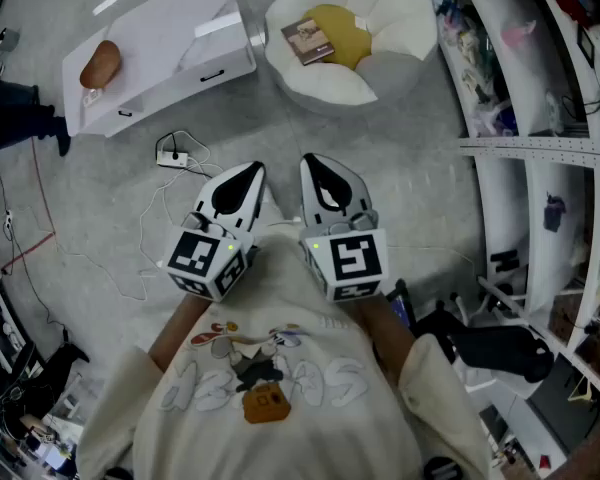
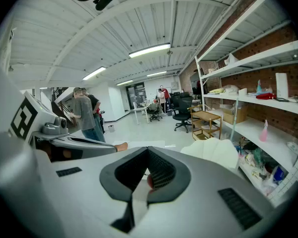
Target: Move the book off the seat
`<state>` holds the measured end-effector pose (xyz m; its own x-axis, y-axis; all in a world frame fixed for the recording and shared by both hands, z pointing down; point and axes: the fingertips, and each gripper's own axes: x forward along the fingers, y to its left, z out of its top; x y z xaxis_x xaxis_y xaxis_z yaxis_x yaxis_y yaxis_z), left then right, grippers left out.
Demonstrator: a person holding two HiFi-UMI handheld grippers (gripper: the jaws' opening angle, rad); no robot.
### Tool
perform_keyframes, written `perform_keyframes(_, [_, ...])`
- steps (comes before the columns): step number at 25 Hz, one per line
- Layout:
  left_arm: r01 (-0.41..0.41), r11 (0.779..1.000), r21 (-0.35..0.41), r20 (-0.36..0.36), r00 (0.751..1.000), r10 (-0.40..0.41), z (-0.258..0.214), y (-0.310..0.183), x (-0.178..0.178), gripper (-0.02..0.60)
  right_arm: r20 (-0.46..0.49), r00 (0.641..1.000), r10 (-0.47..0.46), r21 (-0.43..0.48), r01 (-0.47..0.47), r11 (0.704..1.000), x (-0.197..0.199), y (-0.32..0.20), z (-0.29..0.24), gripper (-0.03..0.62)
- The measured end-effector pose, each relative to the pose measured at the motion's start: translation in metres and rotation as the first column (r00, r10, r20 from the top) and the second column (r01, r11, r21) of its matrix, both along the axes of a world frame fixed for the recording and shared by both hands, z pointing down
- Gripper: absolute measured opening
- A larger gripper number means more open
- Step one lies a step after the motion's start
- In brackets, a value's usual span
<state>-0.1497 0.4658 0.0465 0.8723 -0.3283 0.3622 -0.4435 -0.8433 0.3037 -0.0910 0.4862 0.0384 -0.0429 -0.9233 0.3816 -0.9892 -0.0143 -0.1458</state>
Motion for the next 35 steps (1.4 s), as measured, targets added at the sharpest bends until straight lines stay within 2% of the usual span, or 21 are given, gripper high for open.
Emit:
perform_keyframes(10, [0.008, 1.000, -0.015, 0.008, 1.000, -0.008, 0.005, 0.000, -0.009, 0.012, 0.062, 0.998, 0.015, -0.015, -0.014, 1.000, -0.008, 0.000, 0.012, 0.006])
perform_keyframes(18, [0.014, 0.999, -0.029, 0.002, 1.000, -0.014, 0.010, -0.012, -0.027, 0.012, 0.064, 0.997, 0.041, -0.049, -0.038, 0.998, -0.020, -0.010, 0.022, 0.006])
perform_keyframes(30, [0.024, 1.000, -0.017, -0.042, 0.999, -0.025, 0.015, -0.050, -0.078, 0.012, 0.067, 0.991, 0.118, -0.037, -0.115, 0.993, -0.050, -0.037, 0.030, 0.006])
perform_keyframes(35, [0.015, 0.999, -0.045, -0.033, 0.999, -0.017, 0.019, -0.060, -0.075, 0.012, 0.065, 0.987, 0.148, -0.055, -0.145, 0.988, -0.038, -0.045, 0.030, 0.006])
